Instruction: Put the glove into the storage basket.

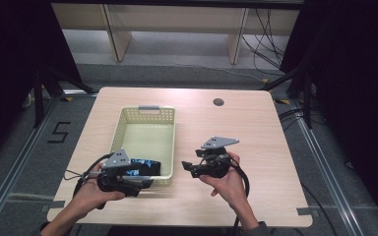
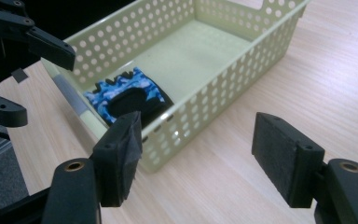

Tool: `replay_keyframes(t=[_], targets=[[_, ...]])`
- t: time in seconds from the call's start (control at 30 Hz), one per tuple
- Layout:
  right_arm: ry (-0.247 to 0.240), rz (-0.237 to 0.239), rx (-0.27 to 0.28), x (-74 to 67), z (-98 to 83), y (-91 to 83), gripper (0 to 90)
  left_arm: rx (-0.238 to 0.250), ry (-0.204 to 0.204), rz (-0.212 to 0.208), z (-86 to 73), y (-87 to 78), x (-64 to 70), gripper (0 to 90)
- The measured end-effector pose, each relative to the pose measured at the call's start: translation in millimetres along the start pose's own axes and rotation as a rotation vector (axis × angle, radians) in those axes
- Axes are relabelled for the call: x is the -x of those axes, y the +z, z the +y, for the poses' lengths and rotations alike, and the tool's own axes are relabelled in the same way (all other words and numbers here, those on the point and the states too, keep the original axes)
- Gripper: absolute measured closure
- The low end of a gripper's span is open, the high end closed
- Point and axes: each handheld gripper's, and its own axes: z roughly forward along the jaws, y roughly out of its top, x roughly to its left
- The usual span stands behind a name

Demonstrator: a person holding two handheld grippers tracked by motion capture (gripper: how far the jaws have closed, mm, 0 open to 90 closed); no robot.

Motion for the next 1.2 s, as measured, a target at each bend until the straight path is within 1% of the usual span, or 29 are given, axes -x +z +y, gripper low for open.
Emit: replay_keyframes(t=[0.03, 0.1, 0.13, 0.17, 0.2, 0.27, 0.3, 0.33, 0.4, 0.43, 0.47, 0.5, 0.53, 0.57, 0.6, 0.63, 0.67, 0.73, 0.77, 0.8, 0.87, 0.9, 0.93, 0.97, 1.07, 1.1, 1.13, 1.17, 1.2], targets=[[-0.017, -0.010, 0.007, 2.5, -1.4, -1.4, 34.2, 0.001, -0.001, 0.000, -0.5, 0.7, 1.7, 26.5], [0.001, -0.002, 0.018, 4.4, -4.3, -3.2, 33.9, -0.016, 0.014, -0.004, -1.7, 2.9, 4.5, 26.1], [-0.003, 0.003, 0.009, 5.8, -4.9, -5.1, 33.9, -0.007, 0.013, -0.002, -2.4, 3.8, 6.3, 26.1], [0.011, 0.000, 0.015, 5.8, -7.1, -6.3, 33.6, -0.015, 0.002, -0.001, -2.9, 3.5, 7.3, 26.1], [0.007, -0.004, 0.015, 6.2, -8.3, -6.7, 33.0, -0.011, 0.006, -0.016, -3.4, 4.1, 7.5, 26.0], [-0.004, -0.022, 0.015, 7.8, -11.3, -9.7, 32.8, -0.009, -0.004, -0.023, -4.2, 3.2, 8.6, 26.0], [-0.017, -0.010, 0.025, 9.3, -13.1, -9.6, 32.7, -0.006, 0.001, -0.026, -4.3, 2.8, 8.6, 25.7], [0.010, -0.014, 0.018, 8.7, -14.3, -10.9, 32.6, -0.010, 0.012, -0.027, -4.4, 1.8, 8.5, 25.6], [0.026, -0.023, 0.015, 7.4, -17.0, -12.9, 32.1, -0.005, 0.007, -0.024, -5.4, 0.7, 10.5, 25.4], [0.019, -0.025, 0.008, 8.5, -18.0, -14.2, 31.8, -0.006, -0.001, -0.026, -6.0, 0.6, 11.3, 25.3], [0.010, -0.024, 0.009, 9.7, -18.7, -14.4, 31.4, -0.014, 0.010, -0.020, -6.3, -0.3, 11.3, 25.3], [0.004, -0.020, 0.007, 10.2, -19.9, -14.2, 31.0, -0.003, 0.008, -0.031, -7.1, -0.2, 12.8, 25.3], [0.028, -0.019, 0.002, 8.0, -21.1, -15.2, 30.7, -0.005, 0.008, -0.029, -7.5, -0.4, 13.4, 25.2], [0.030, -0.024, 0.006, 7.8, -21.8, -15.5, 30.0, 0.000, 0.010, -0.035, -7.8, -0.5, 15.0, 25.1], [-0.006, -0.015, 0.007, 11.0, -22.6, -15.2, 29.0, 0.003, 0.007, -0.031, -8.4, -0.7, 16.3, 25.1], [0.017, -0.009, 0.009, 9.5, -23.5, -15.4, 28.2, 0.012, 0.004, -0.048, -8.8, 0.0, 17.4, 24.9], [0.015, -0.015, 0.007, 9.8, -24.2, -16.6, 27.9, -0.002, 0.019, -0.047, -8.7, -1.5, 18.6, 24.4], [0.020, -0.011, 0.005, 8.5, -26.5, -17.3, 27.7, 0.009, 0.033, -0.052, -9.5, -1.5, 21.9, 24.1], [0.002, -0.016, 0.006, 10.3, -27.4, -18.0, 27.4, 0.009, 0.029, -0.061, -9.7, -1.5, 23.3, 23.8], [0.018, -0.019, -0.002, 9.3, -28.3, -19.5, 27.1, 0.012, 0.030, -0.066, -9.8, -1.6, 24.9, 23.5], [-0.009, -0.018, 0.005, 11.6, -30.3, -20.3, 27.0, 0.029, 0.035, -0.081, -10.4, -1.9, 28.1, 22.8], [0.008, -0.016, 0.001, 11.0, -31.7, -21.6, 26.8, 0.026, 0.040, -0.080, -10.4, -2.3, 29.0, 22.1], [0.011, -0.021, 0.004, 10.9, -32.7, -21.9, 26.5, 0.028, 0.031, -0.090, -11.1, -2.3, 31.2, 21.4], [0.031, -0.024, 0.010, 9.5, -34.3, -22.3, 26.2, 0.036, 0.039, -0.103, -11.4, -1.8, 31.6, 20.7], [0.007, -0.007, 0.010, 11.8, -37.0, -23.8, 25.5, 0.028, 0.040, -0.110, -12.6, -2.1, 35.4, 19.8], [0.017, -0.007, 0.010, 10.5, -38.2, -24.6, 25.2, 0.042, 0.037, -0.115, -13.4, -1.6, 37.2, 19.5], [0.012, -0.002, 0.008, 11.8, -39.0, -25.7, 25.0, 0.031, 0.031, -0.120, -13.8, -1.7, 38.9, 19.3], [0.045, -0.001, 0.004, 8.7, -40.1, -27.1, 24.7, 0.042, 0.039, -0.125, -14.8, -0.6, 40.0, 19.3], [0.008, 0.002, 0.013, 11.5, -41.0, -26.9, 24.0, 0.027, 0.042, -0.131, -15.3, -1.0, 40.8, 19.2]])
